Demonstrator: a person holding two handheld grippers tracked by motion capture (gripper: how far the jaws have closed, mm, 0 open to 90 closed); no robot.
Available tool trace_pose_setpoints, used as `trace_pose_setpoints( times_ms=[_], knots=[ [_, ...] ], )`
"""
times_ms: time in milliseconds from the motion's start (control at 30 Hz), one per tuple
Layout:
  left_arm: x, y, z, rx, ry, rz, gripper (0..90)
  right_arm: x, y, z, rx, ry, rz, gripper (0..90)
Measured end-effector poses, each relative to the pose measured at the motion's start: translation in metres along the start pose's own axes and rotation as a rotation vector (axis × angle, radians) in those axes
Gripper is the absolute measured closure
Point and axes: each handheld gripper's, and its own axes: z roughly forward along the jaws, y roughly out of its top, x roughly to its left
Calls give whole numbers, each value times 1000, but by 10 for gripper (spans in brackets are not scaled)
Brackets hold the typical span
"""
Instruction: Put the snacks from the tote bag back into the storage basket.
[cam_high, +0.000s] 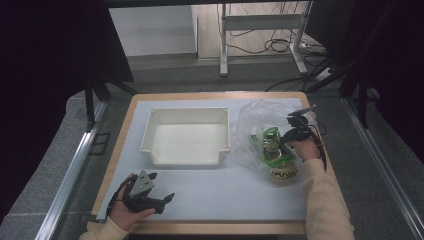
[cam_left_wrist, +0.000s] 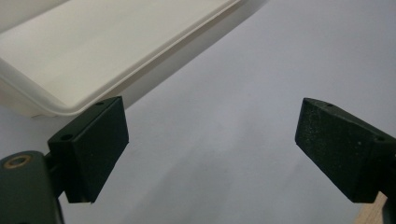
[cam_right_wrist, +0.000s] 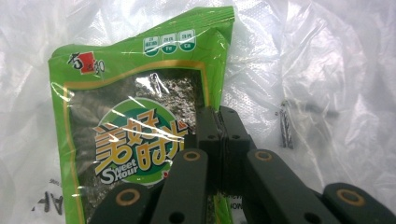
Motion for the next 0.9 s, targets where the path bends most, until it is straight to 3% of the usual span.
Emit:
trace_pose_setpoints(
  times_ms=[200, 400, 900],
  knots=[
    [1, 0, 0, 0, 0, -1, 95, 1, -1, -5, -28, -5, -6, 893],
    [0, 0, 0, 3, 0, 2, 95, 0, -3, -22, -93, -3, -21, 898],
    [1, 0, 1, 5, 2, 2, 95, 0, -3, -50, -169, -30, -46, 900]
  ],
)
